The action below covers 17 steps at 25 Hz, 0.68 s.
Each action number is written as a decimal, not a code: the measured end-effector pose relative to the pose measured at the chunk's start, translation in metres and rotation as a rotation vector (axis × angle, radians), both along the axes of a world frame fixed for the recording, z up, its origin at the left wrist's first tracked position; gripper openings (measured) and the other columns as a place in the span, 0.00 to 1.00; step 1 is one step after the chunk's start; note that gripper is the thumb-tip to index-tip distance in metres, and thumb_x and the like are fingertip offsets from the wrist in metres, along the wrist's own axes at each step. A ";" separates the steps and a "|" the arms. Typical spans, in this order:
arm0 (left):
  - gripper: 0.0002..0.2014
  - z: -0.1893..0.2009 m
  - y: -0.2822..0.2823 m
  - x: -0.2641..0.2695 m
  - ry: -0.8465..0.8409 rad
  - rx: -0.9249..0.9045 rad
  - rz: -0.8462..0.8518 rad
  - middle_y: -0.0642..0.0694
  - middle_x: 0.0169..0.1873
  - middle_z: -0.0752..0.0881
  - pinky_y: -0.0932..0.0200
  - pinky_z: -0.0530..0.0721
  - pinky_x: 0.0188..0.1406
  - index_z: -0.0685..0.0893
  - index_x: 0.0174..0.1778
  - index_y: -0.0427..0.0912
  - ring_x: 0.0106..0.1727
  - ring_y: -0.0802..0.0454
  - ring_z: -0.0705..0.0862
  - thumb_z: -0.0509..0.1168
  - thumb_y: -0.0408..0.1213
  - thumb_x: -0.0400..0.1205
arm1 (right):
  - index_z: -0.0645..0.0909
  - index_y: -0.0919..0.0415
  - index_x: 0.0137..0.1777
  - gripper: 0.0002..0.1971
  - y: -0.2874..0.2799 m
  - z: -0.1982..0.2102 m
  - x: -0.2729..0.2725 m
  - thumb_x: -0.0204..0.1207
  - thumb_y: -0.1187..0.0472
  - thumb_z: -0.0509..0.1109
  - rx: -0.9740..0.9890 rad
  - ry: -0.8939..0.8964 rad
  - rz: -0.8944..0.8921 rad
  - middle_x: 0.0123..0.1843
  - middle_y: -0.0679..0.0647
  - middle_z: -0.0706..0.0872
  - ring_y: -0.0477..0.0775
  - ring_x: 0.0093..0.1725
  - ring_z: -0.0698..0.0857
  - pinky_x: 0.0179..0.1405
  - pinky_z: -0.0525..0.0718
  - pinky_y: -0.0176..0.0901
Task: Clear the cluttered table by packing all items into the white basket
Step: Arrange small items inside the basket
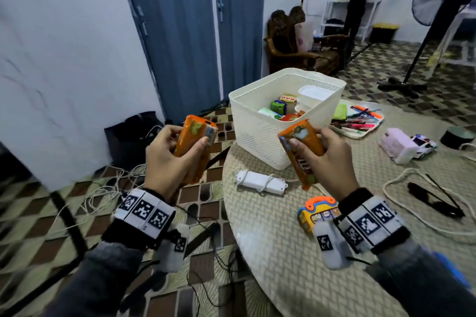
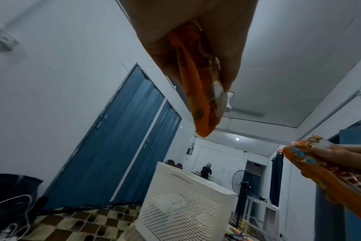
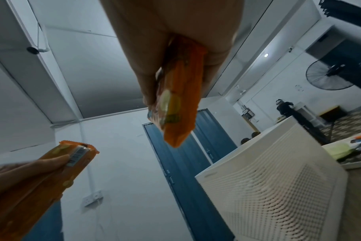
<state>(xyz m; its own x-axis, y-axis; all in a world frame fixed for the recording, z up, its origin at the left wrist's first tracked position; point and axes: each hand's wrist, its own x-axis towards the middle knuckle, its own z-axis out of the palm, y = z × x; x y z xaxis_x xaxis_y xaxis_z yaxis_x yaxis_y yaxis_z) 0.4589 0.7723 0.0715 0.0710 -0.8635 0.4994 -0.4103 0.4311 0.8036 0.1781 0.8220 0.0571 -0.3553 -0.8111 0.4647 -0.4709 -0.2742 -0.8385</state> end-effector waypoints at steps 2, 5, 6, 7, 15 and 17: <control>0.16 -0.002 -0.004 0.023 -0.005 0.005 0.030 0.55 0.39 0.86 0.57 0.87 0.38 0.80 0.48 0.49 0.41 0.55 0.86 0.76 0.49 0.71 | 0.80 0.51 0.54 0.15 -0.013 -0.001 0.021 0.70 0.53 0.78 0.019 -0.037 0.037 0.45 0.46 0.88 0.47 0.48 0.88 0.49 0.88 0.43; 0.16 -0.004 -0.031 0.057 0.031 0.009 0.067 0.51 0.40 0.87 0.48 0.89 0.40 0.79 0.47 0.52 0.42 0.52 0.88 0.77 0.50 0.71 | 0.81 0.54 0.57 0.18 -0.046 0.003 0.052 0.70 0.50 0.78 0.033 -0.024 0.056 0.49 0.50 0.89 0.48 0.49 0.88 0.50 0.88 0.44; 0.16 -0.005 -0.044 0.067 0.037 0.009 0.073 0.50 0.41 0.88 0.46 0.90 0.41 0.79 0.47 0.53 0.42 0.50 0.88 0.77 0.50 0.70 | 0.81 0.55 0.56 0.18 -0.061 0.004 0.061 0.70 0.50 0.78 0.032 -0.015 0.059 0.49 0.50 0.89 0.46 0.48 0.88 0.50 0.88 0.45; 0.17 -0.005 -0.059 0.075 0.044 0.008 0.075 0.50 0.41 0.88 0.46 0.90 0.41 0.79 0.48 0.52 0.43 0.50 0.89 0.77 0.50 0.70 | 0.81 0.55 0.55 0.17 -0.077 0.007 0.070 0.70 0.50 0.78 0.033 -0.013 0.064 0.49 0.50 0.89 0.45 0.47 0.88 0.50 0.88 0.45; 0.14 0.005 -0.190 0.141 0.091 0.025 0.051 0.47 0.40 0.89 0.42 0.90 0.42 0.80 0.45 0.52 0.41 0.50 0.90 0.78 0.46 0.71 | 0.80 0.54 0.56 0.16 -0.229 0.022 0.159 0.71 0.51 0.78 0.038 -0.074 0.106 0.50 0.51 0.89 0.46 0.47 0.89 0.47 0.90 0.44; 0.14 0.007 -0.224 0.153 0.114 0.019 0.044 0.47 0.39 0.89 0.42 0.90 0.41 0.80 0.46 0.50 0.40 0.51 0.90 0.77 0.46 0.71 | 0.80 0.54 0.57 0.17 -0.264 0.021 0.180 0.70 0.51 0.78 0.042 -0.080 0.101 0.50 0.50 0.88 0.44 0.48 0.88 0.47 0.89 0.41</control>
